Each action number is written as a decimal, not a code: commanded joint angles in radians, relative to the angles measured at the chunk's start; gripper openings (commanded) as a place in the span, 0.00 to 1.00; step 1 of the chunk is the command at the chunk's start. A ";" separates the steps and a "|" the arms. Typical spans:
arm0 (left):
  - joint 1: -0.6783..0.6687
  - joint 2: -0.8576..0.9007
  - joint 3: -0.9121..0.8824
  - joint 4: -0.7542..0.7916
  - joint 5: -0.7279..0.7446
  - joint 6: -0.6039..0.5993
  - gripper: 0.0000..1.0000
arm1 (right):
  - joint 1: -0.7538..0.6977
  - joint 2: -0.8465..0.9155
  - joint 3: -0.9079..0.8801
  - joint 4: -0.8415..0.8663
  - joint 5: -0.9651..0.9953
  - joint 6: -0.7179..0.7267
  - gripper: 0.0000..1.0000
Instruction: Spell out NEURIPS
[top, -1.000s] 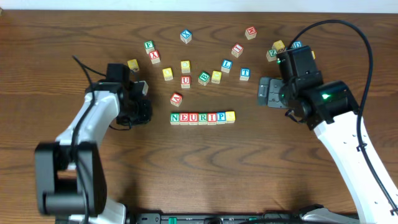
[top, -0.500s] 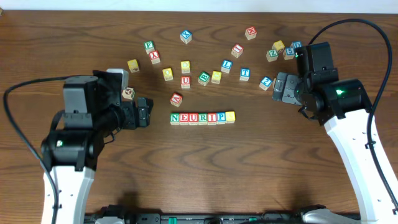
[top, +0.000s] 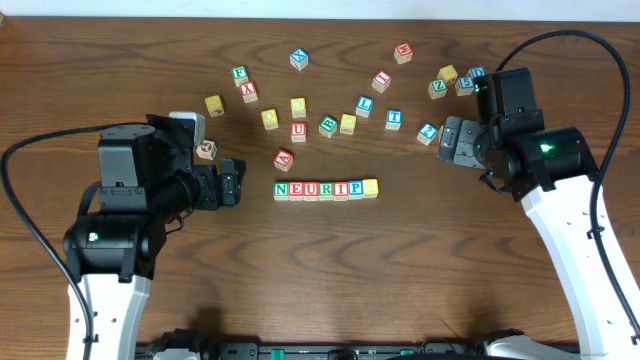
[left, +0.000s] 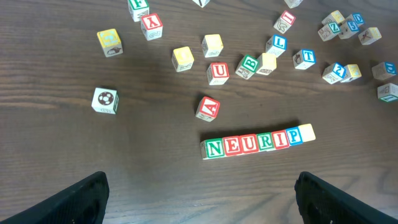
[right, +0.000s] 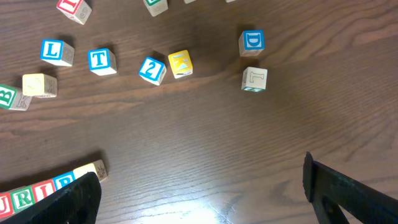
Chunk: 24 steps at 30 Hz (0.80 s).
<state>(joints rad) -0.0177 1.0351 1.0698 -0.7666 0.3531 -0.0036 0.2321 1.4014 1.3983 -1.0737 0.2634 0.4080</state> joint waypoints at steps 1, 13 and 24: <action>0.000 0.003 -0.005 -0.004 -0.006 0.002 0.94 | -0.003 -0.014 0.002 0.000 0.014 -0.013 0.99; -0.008 -0.022 -0.006 -0.055 -0.005 0.002 0.95 | -0.003 -0.014 0.002 0.000 0.014 -0.013 0.99; -0.125 -0.263 -0.156 0.085 -0.006 0.010 0.95 | -0.003 -0.014 0.002 0.000 0.014 -0.013 0.99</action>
<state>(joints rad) -0.1165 0.8406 0.9722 -0.7212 0.3523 -0.0021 0.2321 1.4014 1.3983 -1.0737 0.2634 0.4080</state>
